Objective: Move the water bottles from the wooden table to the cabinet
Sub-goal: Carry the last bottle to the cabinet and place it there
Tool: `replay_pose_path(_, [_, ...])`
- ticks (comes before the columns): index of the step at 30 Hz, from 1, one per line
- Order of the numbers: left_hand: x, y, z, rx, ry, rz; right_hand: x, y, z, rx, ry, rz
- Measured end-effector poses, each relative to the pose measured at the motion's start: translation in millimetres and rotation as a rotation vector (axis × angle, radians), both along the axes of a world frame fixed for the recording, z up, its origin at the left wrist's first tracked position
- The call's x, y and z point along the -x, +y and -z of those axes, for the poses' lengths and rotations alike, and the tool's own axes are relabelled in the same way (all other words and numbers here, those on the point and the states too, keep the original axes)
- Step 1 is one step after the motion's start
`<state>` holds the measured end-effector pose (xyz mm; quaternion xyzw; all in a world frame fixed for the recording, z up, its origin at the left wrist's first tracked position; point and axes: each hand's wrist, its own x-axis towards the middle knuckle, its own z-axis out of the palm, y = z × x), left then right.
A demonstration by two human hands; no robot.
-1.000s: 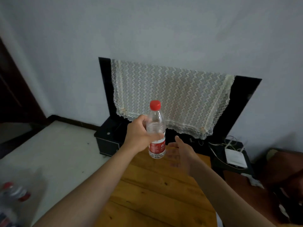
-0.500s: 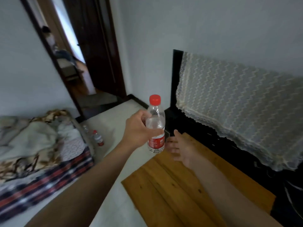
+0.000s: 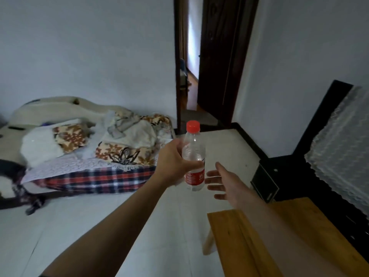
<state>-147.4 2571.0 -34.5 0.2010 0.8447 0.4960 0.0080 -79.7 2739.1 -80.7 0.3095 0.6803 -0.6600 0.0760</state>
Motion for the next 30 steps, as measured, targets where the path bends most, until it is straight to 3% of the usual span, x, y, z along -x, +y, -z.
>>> replay_pose_path(14, [36, -229, 20, -0.071, -0.054, -0.296, 84, -208, 19, 0.077, -0.026, -0.315])
replay_pose_path(21, [51, -299, 20, -0.135, -0.089, -0.474, 130, -272, 24, 0.130, -0.001, -0.499])
replay_pose_path(30, [109, -347, 19, -0.075, -0.098, -0.687, 222, -333, 36, 0.149, 0.021, -0.692])
